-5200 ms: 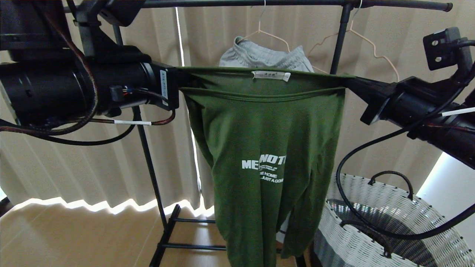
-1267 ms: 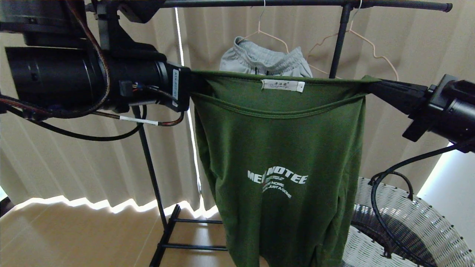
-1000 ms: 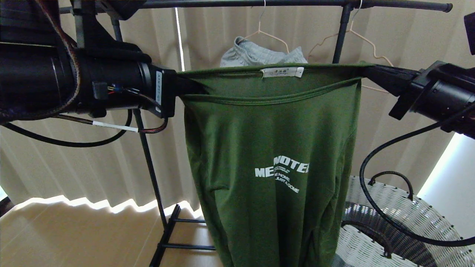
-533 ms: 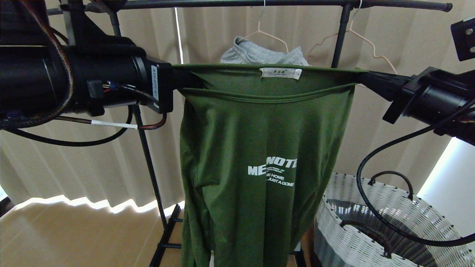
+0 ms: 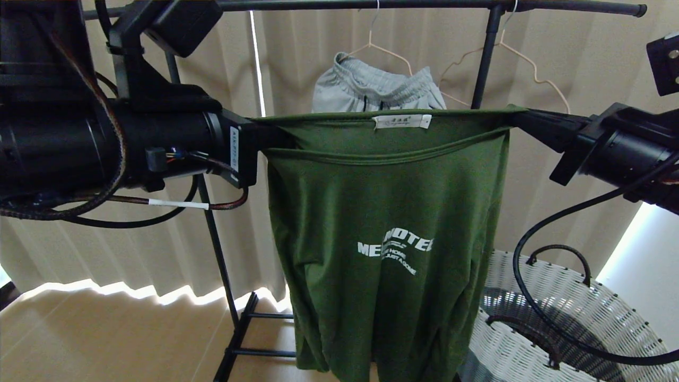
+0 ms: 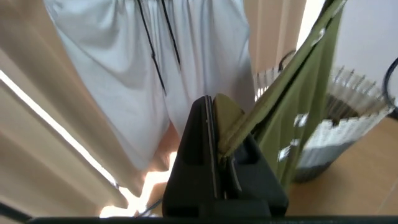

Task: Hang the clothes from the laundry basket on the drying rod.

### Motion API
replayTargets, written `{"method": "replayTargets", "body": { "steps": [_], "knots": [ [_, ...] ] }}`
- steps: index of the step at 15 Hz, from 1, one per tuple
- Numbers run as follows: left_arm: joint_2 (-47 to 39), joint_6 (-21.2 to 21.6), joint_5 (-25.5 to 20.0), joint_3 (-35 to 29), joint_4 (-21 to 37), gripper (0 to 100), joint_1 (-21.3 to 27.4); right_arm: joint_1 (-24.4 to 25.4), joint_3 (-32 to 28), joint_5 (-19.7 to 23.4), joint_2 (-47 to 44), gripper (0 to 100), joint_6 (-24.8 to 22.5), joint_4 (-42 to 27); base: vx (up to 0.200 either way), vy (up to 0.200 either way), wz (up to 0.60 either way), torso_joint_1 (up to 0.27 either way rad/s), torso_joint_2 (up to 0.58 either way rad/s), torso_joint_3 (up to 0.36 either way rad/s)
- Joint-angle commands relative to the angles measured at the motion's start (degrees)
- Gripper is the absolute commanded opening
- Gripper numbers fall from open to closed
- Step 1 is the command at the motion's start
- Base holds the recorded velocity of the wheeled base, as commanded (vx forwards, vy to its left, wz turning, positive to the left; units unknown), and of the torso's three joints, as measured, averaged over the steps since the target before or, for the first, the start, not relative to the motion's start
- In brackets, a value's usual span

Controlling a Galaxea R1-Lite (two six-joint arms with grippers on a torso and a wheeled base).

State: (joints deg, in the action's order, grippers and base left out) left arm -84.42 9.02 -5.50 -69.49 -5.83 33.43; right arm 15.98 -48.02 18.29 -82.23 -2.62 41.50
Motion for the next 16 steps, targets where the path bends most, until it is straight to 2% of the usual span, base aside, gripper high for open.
{"method": "replayTargets", "body": {
  "steps": [1,5,6,9,11,13,14,16],
  "knots": [
    [0.0,0.0,0.4,0.4,-0.1,0,0.1,0.0,0.2,0.1,0.6,0,0.0,-0.1,0.0,0.0,0.0,0.0,0.0,0.0],
    [0.0,0.0,1.4,0.3,-1.2,0,-0.1,0.2,2.0,0.0,0.8,0,0.0,0.3,0.0,0.0,0.0,0.0,0.0,0.0],
    [0.0,0.0,1.4,0.3,-1.2,0,-0.1,0.2,2.0,0.0,0.8,100,0.0,0.3,0.0,0.0,0.0,0.0,0.0,0.0],
    [-0.5,0.0,2.3,0.7,-1.2,0,-0.3,0.4,3.5,0.2,1.5,100,0.1,0.4,0.0,0.0,0.0,0.0,0.0,0.0],
    [-1.0,0.0,5.1,0.6,-1.2,0,-1.3,3.4,6.8,0.3,3.9,100,0.6,0.5,0.0,0.0,0.0,0.0,0.0,0.0],
    [-1.7,0.1,8.6,0.8,-1.2,0,-1.8,4.4,8.6,0.4,5.9,100,0.7,0.5,0.0,0.0,0.0,0.0,0.0,0.0],
    [-2.4,0.3,11.3,2.3,-1.8,0,-1.9,5.3,9.8,0.6,8.0,100,1.2,0.4,0.0,0.0,0.0,0.0,0.0,0.0],
    [-2.3,1.2,12.9,5.7,-4.7,0,-1.9,8.0,11.1,0.6,10.5,100,3.7,0.0,0.0,0.0,0.0,0.0,0.0,0.0]
  ]
}}
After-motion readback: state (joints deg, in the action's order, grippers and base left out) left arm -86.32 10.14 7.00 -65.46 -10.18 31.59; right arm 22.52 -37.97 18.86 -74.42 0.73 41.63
